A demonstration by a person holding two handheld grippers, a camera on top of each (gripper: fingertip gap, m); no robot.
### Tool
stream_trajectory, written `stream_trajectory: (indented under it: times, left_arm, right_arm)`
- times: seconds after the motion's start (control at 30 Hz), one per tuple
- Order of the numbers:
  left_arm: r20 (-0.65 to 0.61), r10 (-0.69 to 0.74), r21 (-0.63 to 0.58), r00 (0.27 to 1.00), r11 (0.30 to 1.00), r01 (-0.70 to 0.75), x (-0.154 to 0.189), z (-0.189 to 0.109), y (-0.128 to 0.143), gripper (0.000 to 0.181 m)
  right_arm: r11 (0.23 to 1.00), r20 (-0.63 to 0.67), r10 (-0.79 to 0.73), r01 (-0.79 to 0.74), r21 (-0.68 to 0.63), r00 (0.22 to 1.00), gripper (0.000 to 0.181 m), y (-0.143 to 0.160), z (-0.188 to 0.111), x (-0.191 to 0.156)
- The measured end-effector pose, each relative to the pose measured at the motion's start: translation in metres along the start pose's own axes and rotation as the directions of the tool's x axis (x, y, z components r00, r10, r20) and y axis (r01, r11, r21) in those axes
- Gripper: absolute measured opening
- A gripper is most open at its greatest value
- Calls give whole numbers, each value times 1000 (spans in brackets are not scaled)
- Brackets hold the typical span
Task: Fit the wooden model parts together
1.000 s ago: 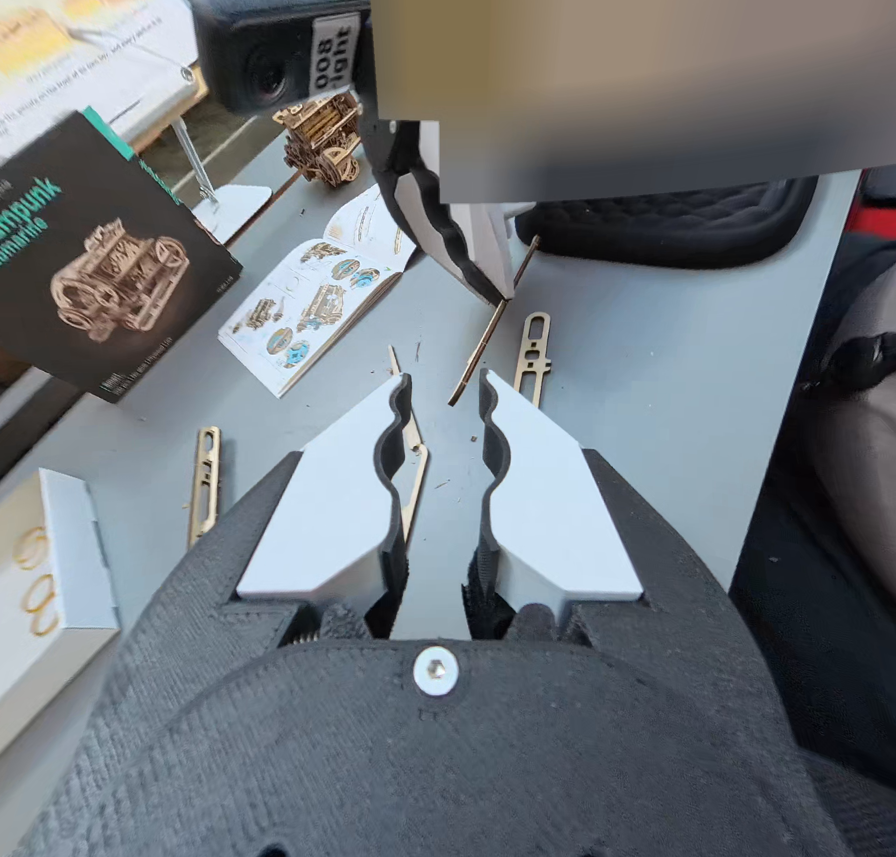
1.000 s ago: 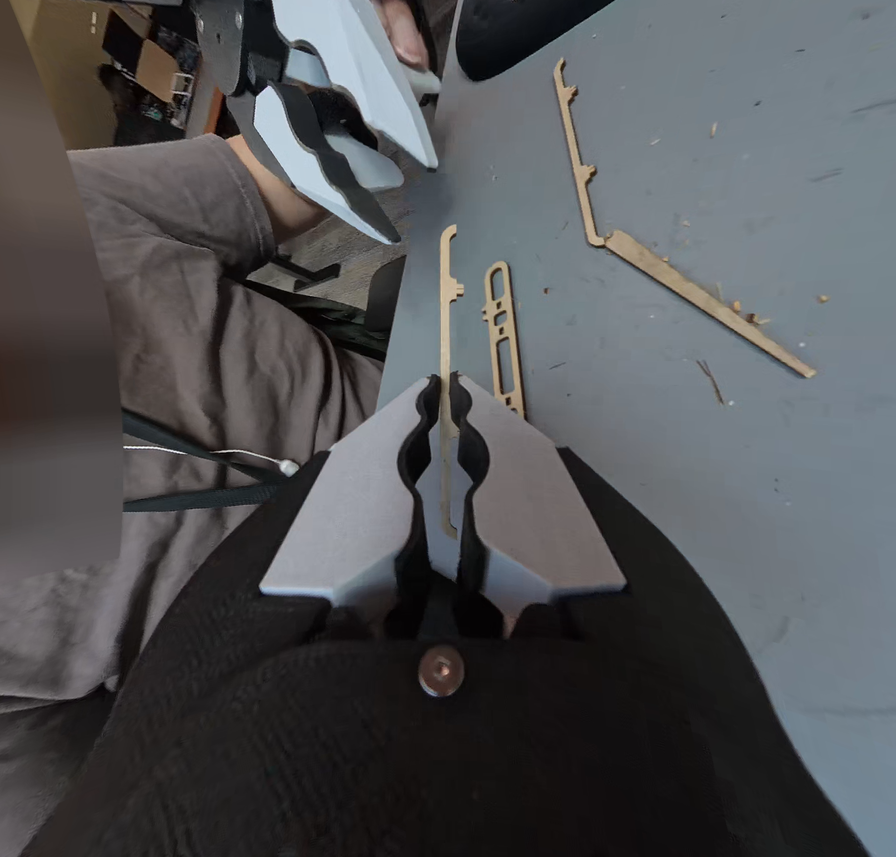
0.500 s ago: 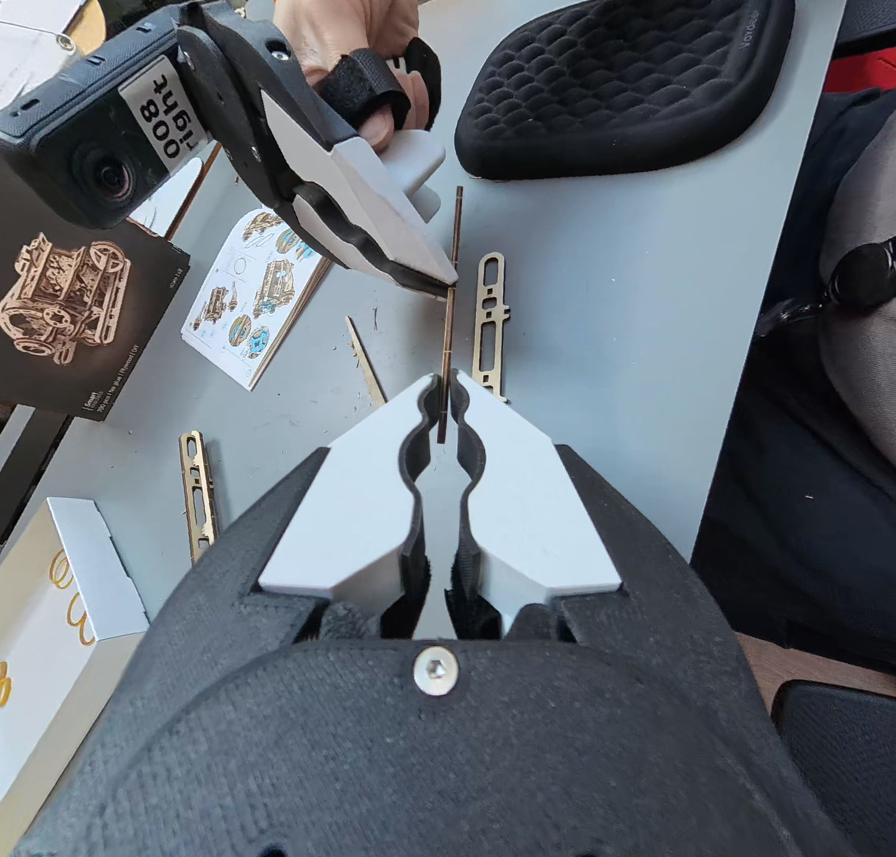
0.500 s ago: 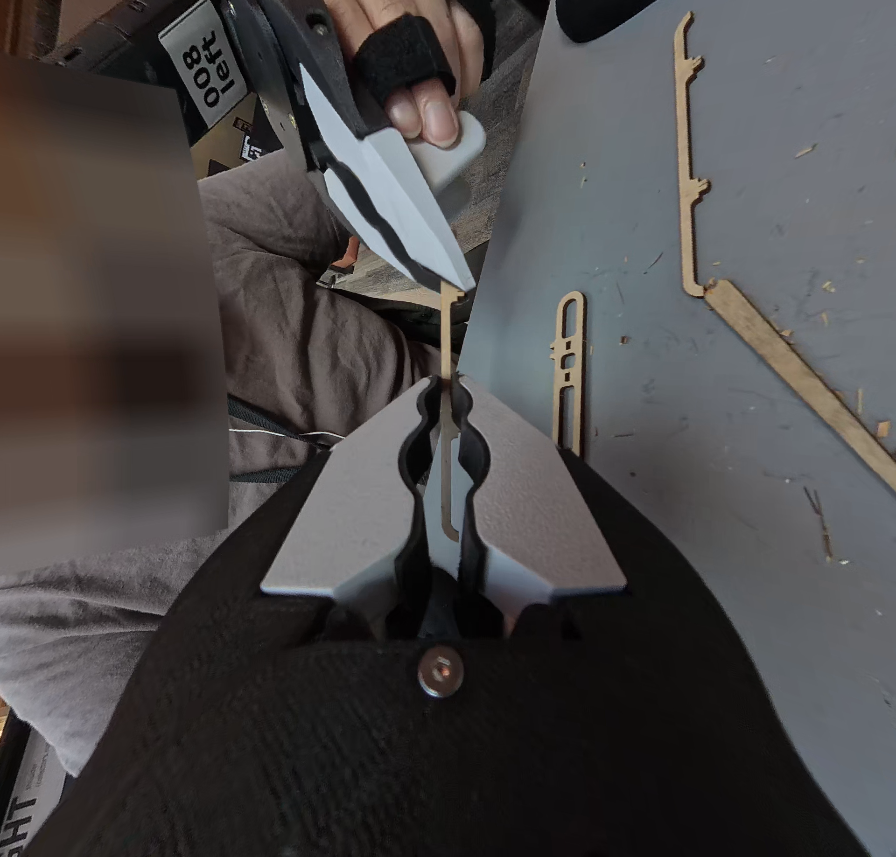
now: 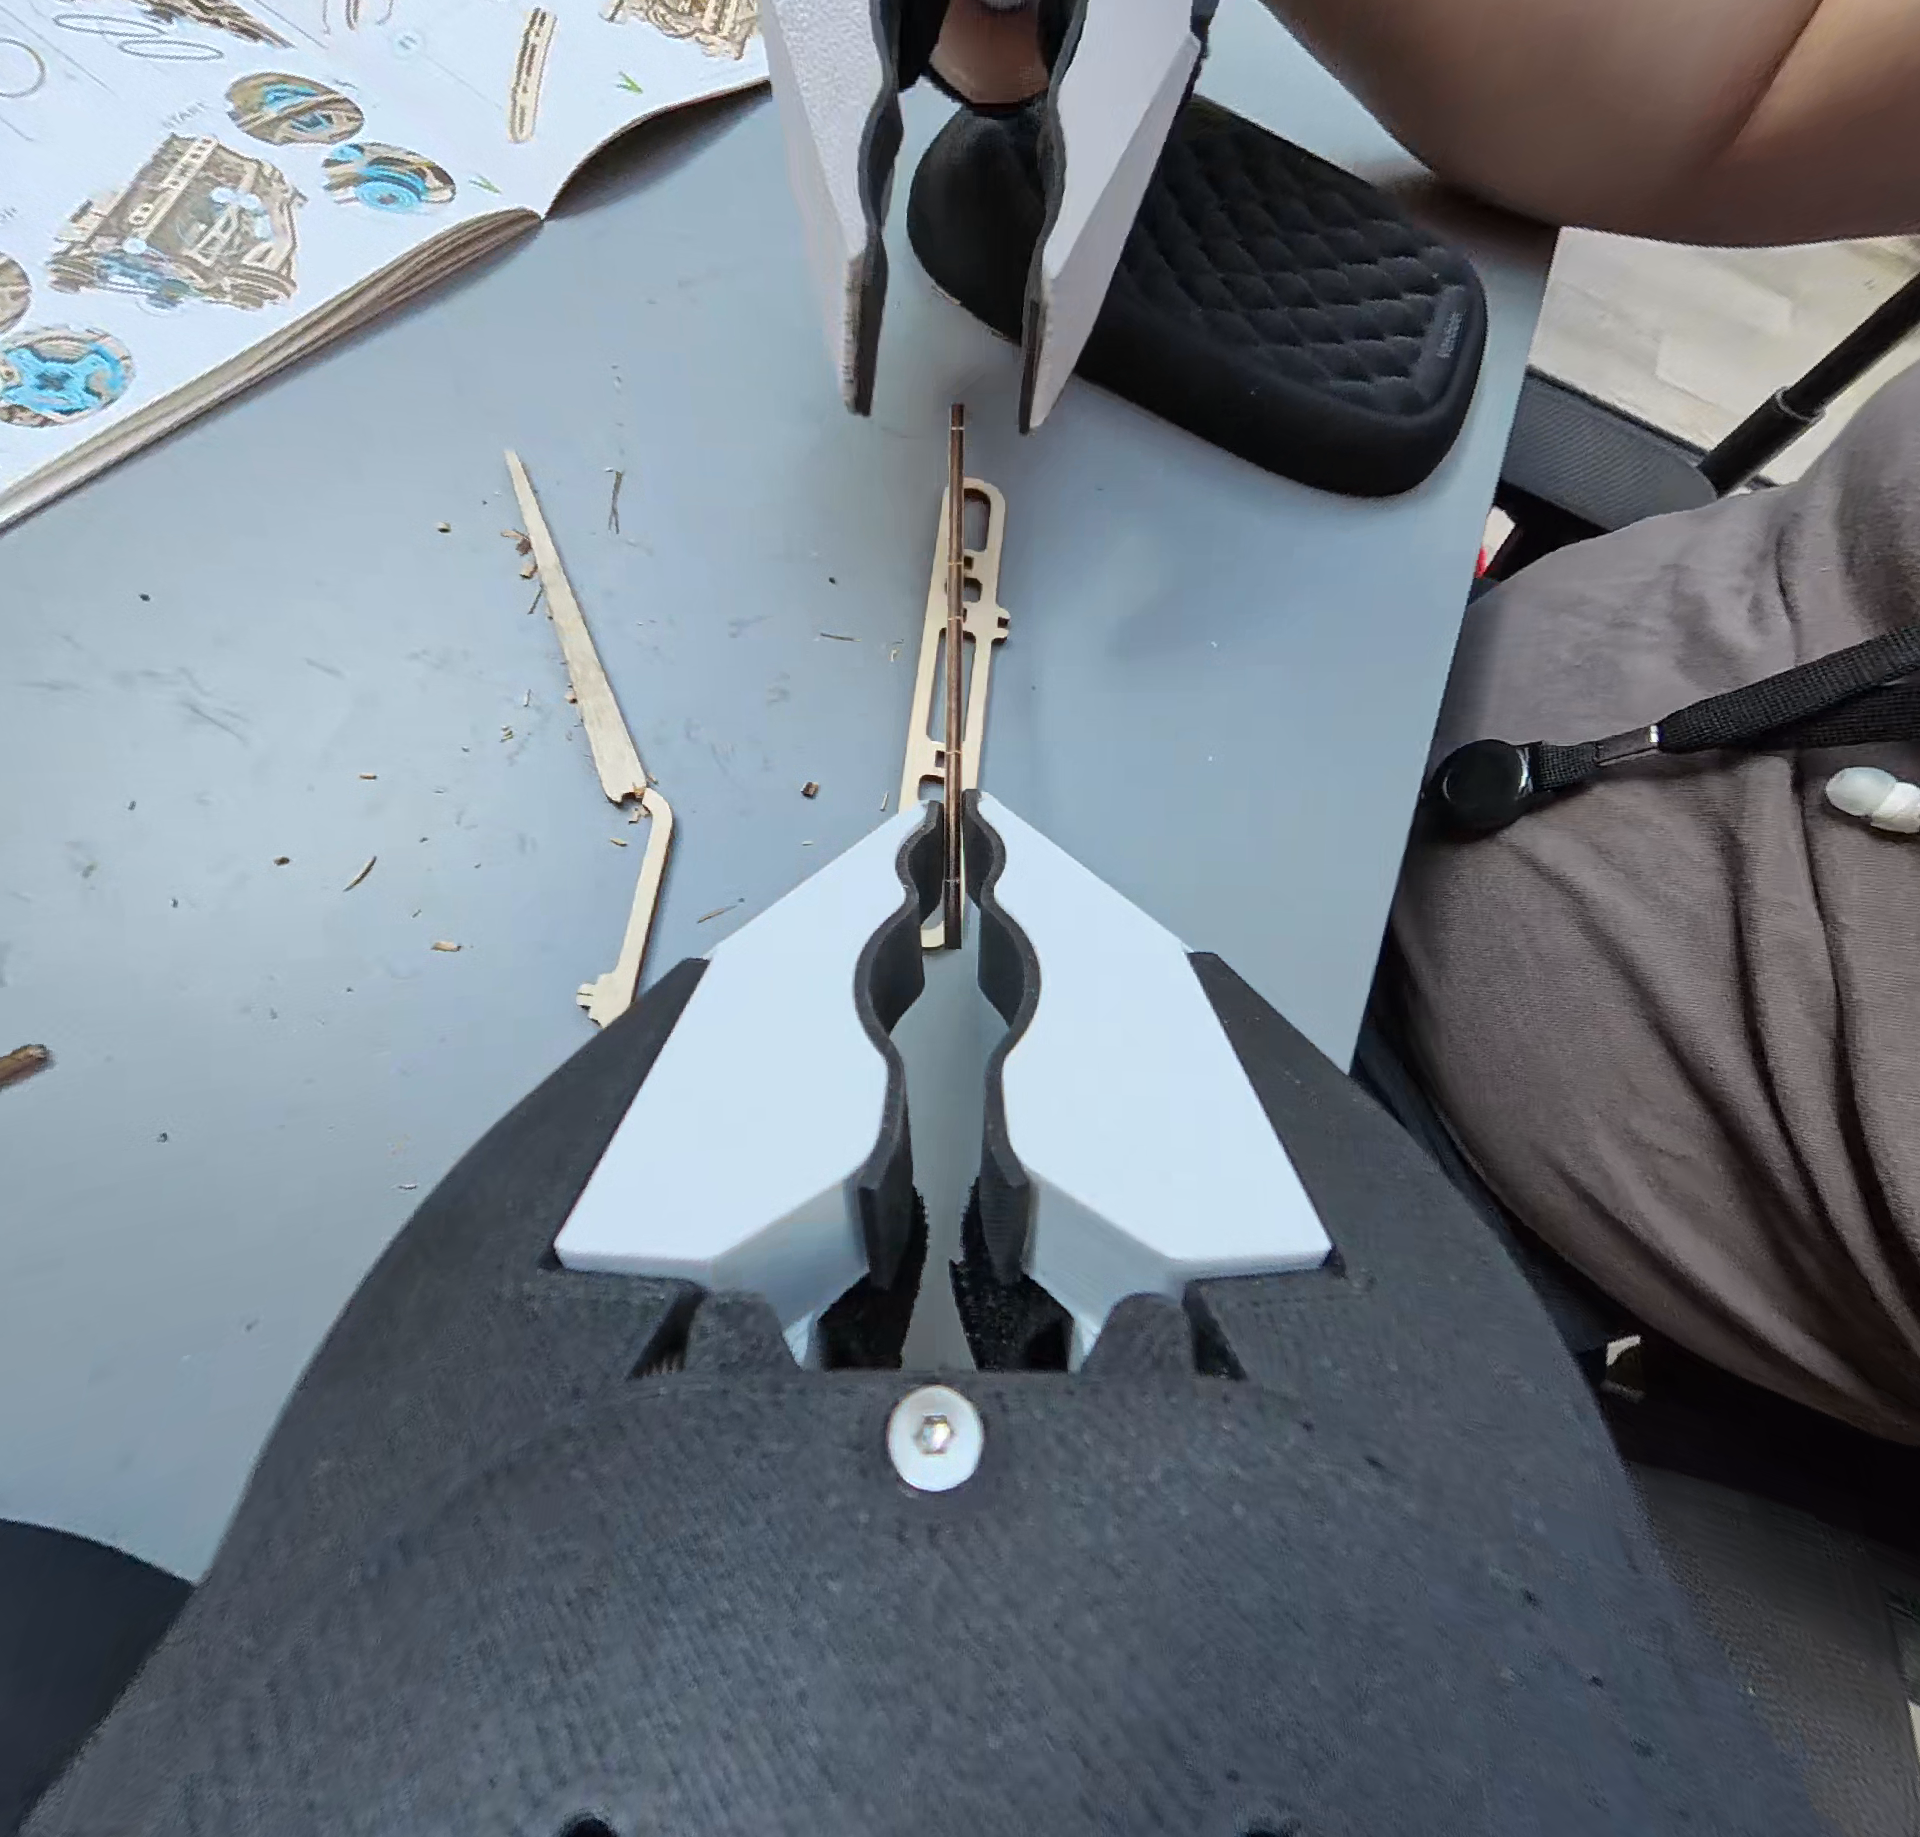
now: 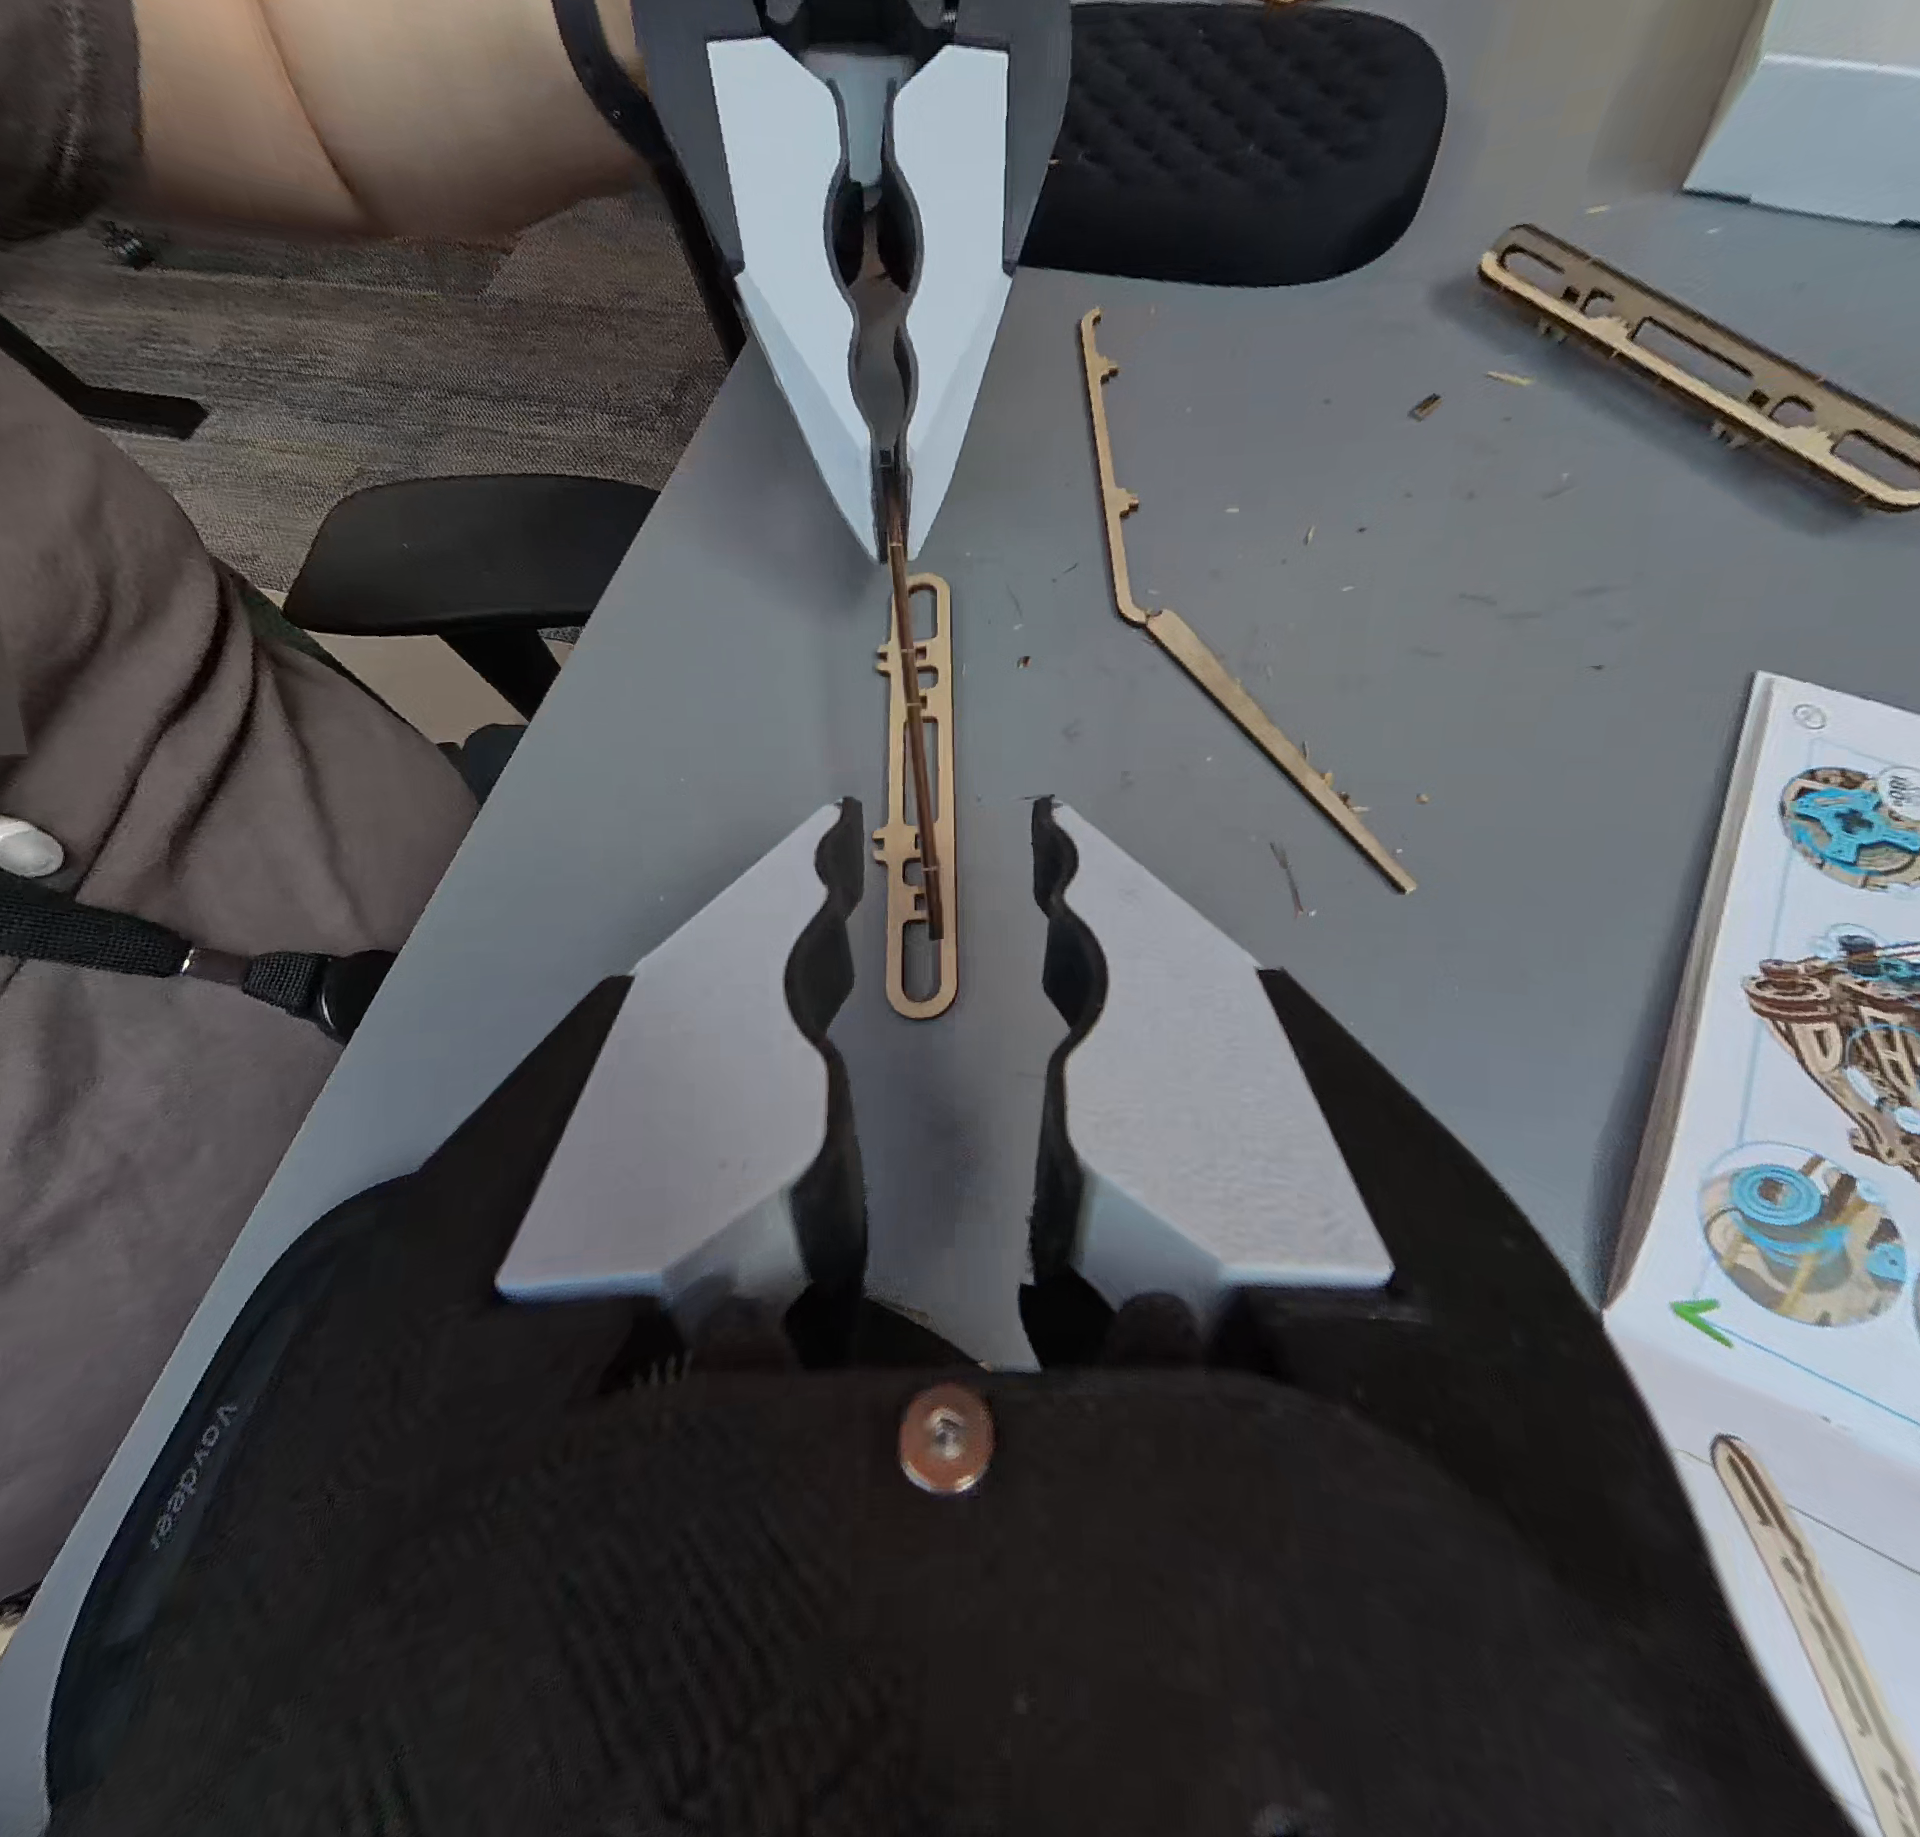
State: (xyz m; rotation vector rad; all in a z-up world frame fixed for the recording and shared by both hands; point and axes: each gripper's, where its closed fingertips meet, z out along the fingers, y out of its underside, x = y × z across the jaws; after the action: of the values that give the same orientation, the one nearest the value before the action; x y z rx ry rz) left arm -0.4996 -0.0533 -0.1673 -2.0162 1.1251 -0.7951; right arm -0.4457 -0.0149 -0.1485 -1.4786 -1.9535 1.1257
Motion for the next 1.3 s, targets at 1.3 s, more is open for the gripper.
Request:
stream_trajectory:
  times: [1.3]
  left_arm:
    - [-76,54,-140,996,988,-65,-5,13,2,0]
  right_arm:
    - [958,116,125,-89,-272,985,0,22,31,-10]
